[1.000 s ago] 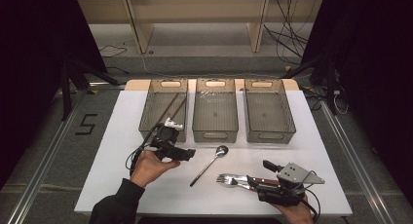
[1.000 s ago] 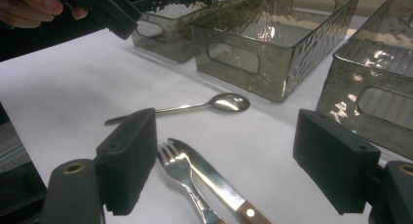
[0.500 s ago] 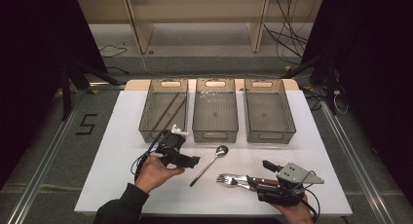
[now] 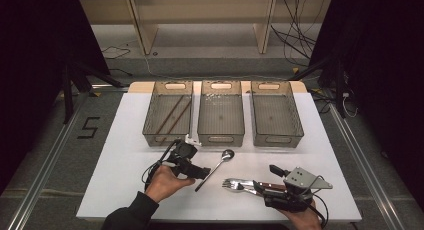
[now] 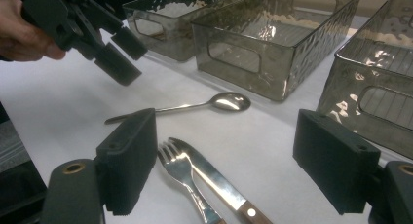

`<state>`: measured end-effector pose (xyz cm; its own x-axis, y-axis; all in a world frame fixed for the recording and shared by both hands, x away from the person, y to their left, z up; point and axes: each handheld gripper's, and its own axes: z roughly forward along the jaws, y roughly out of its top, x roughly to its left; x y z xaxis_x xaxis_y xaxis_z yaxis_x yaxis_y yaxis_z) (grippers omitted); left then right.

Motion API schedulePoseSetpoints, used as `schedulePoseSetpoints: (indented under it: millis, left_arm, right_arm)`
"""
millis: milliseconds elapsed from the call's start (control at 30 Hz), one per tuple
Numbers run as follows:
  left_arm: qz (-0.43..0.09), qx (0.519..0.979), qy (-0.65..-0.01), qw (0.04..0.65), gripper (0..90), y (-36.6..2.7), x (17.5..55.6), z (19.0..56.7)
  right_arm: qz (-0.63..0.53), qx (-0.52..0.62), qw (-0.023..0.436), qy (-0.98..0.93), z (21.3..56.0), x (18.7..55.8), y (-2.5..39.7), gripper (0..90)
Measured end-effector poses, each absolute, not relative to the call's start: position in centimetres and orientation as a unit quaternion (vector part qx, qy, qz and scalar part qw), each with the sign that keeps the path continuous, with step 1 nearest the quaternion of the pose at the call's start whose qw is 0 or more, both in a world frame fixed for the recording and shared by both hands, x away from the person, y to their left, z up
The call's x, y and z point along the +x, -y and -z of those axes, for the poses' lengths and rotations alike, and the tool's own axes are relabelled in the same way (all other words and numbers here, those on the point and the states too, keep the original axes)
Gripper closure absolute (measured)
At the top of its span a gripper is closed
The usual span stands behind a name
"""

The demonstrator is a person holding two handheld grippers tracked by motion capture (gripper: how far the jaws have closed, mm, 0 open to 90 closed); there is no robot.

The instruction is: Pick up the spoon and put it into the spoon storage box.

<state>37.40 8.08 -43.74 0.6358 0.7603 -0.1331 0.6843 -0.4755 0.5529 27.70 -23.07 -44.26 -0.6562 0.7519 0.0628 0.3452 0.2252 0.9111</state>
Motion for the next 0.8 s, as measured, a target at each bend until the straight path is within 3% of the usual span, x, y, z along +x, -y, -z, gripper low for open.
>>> schedulePoseSetpoints:
  millis: [300,800]
  left_arm:
    - [-0.059,0.863,-0.417,0.279,21.2,-7.2,37.3,44.5]
    - [-0.044,0.884,-0.396,0.244,44.8,-5.8,37.1,46.0]
  right_arm:
    - [-0.505,0.364,0.199,-0.756,44.3,27.8,23.1,24.9]
    - [-0.505,0.362,0.200,-0.758,44.3,27.8,23.0,24.8]
